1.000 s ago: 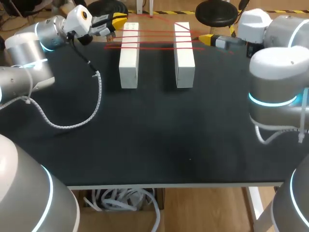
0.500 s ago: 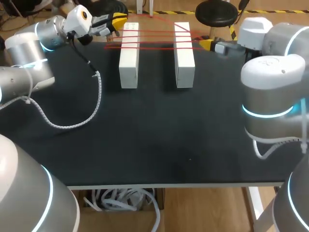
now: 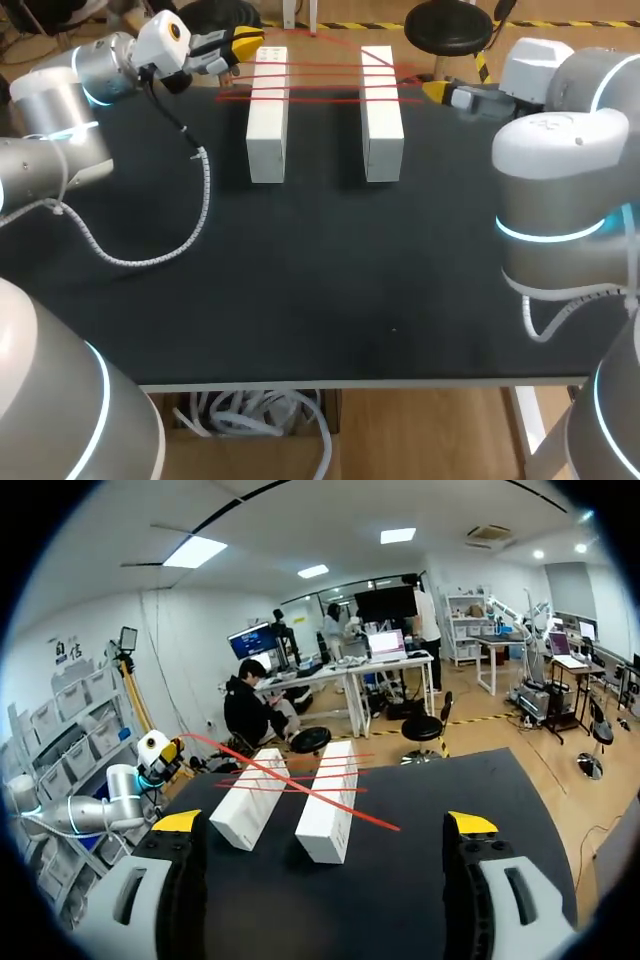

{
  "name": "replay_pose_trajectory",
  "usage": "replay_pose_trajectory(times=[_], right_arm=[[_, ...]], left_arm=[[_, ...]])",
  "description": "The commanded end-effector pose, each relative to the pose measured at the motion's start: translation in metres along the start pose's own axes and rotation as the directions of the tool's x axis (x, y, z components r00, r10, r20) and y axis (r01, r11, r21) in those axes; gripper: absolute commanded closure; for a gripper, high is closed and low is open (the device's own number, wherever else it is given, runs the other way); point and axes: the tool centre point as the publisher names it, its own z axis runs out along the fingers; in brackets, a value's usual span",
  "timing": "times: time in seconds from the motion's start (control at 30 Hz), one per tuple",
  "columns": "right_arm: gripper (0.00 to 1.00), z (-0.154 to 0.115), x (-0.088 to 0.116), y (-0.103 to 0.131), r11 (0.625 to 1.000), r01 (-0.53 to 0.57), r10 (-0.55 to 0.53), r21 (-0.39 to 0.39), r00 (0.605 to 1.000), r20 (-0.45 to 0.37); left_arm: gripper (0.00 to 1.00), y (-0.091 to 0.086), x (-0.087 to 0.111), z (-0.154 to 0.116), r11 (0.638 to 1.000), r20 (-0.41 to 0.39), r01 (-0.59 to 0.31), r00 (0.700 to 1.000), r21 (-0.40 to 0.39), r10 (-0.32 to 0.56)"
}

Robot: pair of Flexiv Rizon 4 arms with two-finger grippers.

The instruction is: Grab the tape and strap the tape.

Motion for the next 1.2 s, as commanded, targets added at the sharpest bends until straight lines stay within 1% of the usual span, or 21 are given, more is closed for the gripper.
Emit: replay_pose_trajectory(times=[0.03, 0.6, 0.63, 0.7, 0.83, 1.0, 1.03, 1.13, 1.2], right_arm=[[0.00, 0.001, 0.004, -0.003, 1.000, 0.000, 0.000, -0.004, 1.000, 0.016], [0.00, 0.001, 0.004, -0.003, 1.000, 0.000, 0.000, -0.004, 1.000, 0.016], [0.00, 0.002, 0.006, -0.004, 0.999, -0.044, 0.043, 0.027, 0.998, 0.038], [0.00, 0.002, 0.009, -0.006, 0.983, -0.147, 0.140, 0.107, 0.988, 0.069], [0.00, 0.001, 0.015, -0.006, 0.929, -0.307, 0.291, 0.209, 0.951, 0.102], [0.00, -0.001, 0.020, -0.002, 0.880, -0.416, 0.399, 0.231, 0.909, 0.119], [0.00, -0.002, 0.021, -0.001, 0.863, -0.442, 0.425, 0.246, 0.897, 0.123], [0.00, -0.006, 0.021, 0.002, 0.828, -0.505, 0.485, 0.244, 0.863, 0.140], [0.00, -0.009, 0.021, 0.002, 0.812, -0.530, 0.510, 0.243, 0.848, 0.147]], left_arm=[[1.00, 0.000, 0.000, 0.000, 1.000, 0.000, 0.000, 1.000, 0.000, 0.000], [1.00, 0.000, 0.000, 0.000, 1.000, 0.000, 0.000, 1.000, 0.000, 0.000], [1.00, 0.000, 0.000, 0.000, 1.000, 0.000, 0.000, 1.000, 0.000, 0.000], [1.00, 0.000, 0.000, 0.000, 1.000, 0.000, 0.000, 1.000, 0.000, 0.000], [1.00, 0.000, 0.000, 0.000, 1.000, 0.000, 0.000, 1.000, 0.000, 0.000], [1.00, 0.000, 0.000, 0.000, 1.000, 0.000, 0.000, 1.000, 0.000, 0.000], [1.00, 0.000, 0.000, 0.000, 1.000, 0.000, 0.000, 1.000, 0.000, 0.000], [1.00, 0.000, 0.000, 0.000, 1.000, 0.000, 0.000, 1.000, 0.000, 0.000], [1.00, 0.000, 0.000, 0.000, 1.000, 0.000, 0.000, 1.000, 0.000, 0.000]])
